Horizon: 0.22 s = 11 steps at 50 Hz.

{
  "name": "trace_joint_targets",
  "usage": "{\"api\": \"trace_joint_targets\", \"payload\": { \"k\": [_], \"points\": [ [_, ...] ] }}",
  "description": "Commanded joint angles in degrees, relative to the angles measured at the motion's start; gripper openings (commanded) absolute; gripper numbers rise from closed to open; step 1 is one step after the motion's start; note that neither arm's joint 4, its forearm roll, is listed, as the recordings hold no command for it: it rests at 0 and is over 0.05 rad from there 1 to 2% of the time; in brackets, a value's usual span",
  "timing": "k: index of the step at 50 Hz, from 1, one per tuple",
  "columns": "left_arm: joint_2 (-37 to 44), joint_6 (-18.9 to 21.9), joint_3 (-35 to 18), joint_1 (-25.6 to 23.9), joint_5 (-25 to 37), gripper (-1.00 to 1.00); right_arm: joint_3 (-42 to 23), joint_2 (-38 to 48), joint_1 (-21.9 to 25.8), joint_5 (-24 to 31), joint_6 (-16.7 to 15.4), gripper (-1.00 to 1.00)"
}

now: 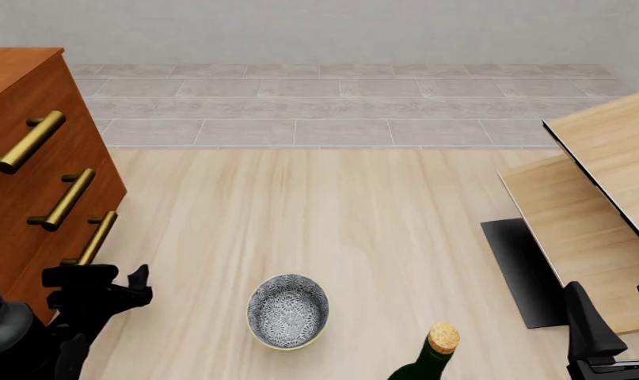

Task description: Close the bottom drawer of the cabinet.

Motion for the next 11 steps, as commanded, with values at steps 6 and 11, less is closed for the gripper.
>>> {"api": "trace_joint_targets", "payload": {
  "k": [6,11],
  "points": [
    [1.3,1.0,-0.9,2.8,0.0,1.00,0.1,0.0,0.0,0.0,0.1,1.00],
    [1.1,0.9,-0.8,2.4,0.0,1.00,0.0,0.0,0.1,0.0,0.1,1.00]
  ]
}}
